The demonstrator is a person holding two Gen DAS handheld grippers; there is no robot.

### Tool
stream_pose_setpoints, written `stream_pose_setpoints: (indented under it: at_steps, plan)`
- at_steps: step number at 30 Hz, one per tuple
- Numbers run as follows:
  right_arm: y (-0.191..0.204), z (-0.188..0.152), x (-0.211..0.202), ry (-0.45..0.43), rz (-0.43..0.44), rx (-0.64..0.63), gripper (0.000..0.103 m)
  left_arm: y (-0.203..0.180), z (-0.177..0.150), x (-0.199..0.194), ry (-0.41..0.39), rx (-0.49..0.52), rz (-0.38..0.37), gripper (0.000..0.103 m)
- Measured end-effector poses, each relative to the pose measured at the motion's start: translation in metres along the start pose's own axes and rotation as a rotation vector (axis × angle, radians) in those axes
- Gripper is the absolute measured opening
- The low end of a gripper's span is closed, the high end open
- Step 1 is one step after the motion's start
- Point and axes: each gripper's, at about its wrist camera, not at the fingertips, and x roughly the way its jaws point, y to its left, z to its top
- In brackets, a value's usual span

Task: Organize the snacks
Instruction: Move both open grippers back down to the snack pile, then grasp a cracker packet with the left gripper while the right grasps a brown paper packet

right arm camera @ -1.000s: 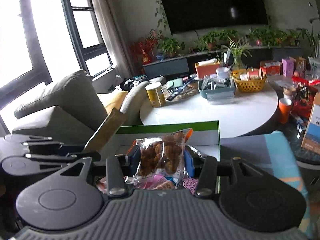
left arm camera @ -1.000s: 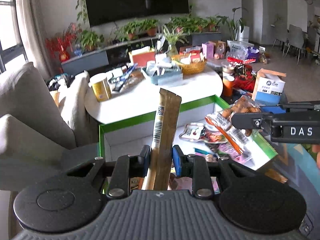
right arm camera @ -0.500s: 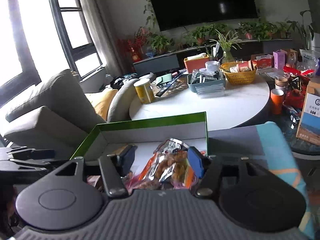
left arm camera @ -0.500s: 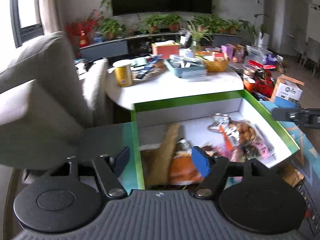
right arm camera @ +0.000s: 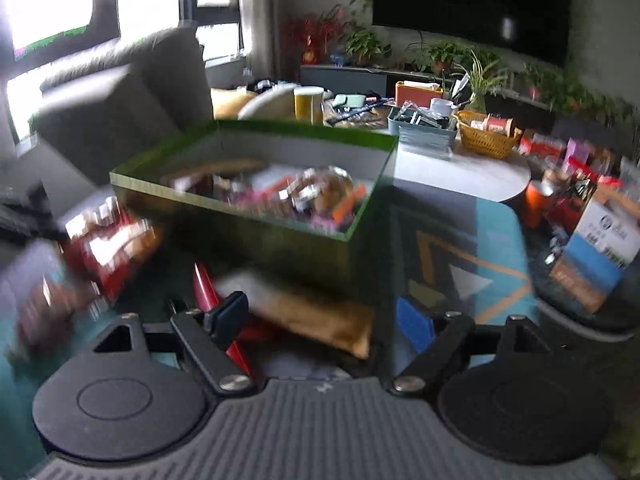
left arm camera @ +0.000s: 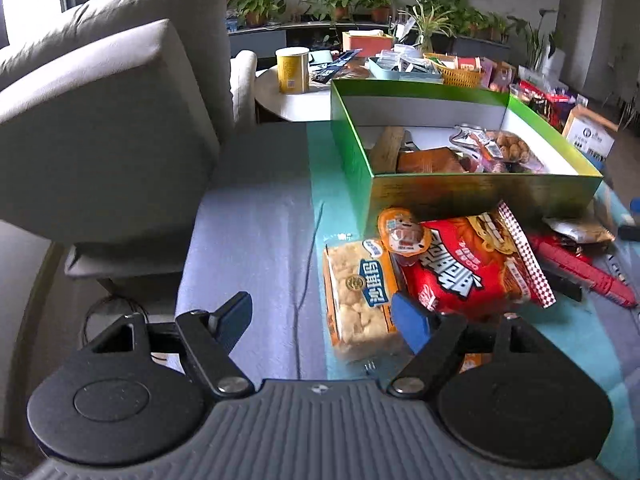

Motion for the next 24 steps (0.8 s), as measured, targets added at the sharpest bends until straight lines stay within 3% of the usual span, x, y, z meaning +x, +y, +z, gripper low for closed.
stream_pose_setpoints:
  at_steps: [6, 9, 17, 19, 21, 24]
  plan:
    - [0.008, -0.01, 0.009, -0.002, -0.083, -0.15, 0.045, -0.005, 0.002, -0.004, -0.006, 0.019, -0.036, 0.074]
    - [0.009, -0.01, 0.021, 0.019, -0.098, -0.185, 0.045, -0.012, 0.002, 0.006, 0.025, 0.05, 0.01, 0.075]
    - [0.014, -0.009, 0.051, 0.018, -0.082, -0.249, 0.045, 0.001, 0.001, 0.037, 0.085, -0.032, -0.009, 0.076]
    - [0.015, -0.005, 0.058, 0.041, -0.046, -0.248, 0.044, 0.004, 0.0, 0.042, 0.063, -0.048, -0.021, 0.069]
    - [0.016, -0.005, 0.057, 0.048, -0.051, -0.251, 0.043, 0.01, 0.001, 0.04, 0.041, -0.081, -0.048, 0.04]
    - [0.009, -0.008, 0.044, 0.031, -0.018, -0.221, 0.029, 0.019, 0.001, 0.031, 0.023, -0.114, -0.063, 0.039]
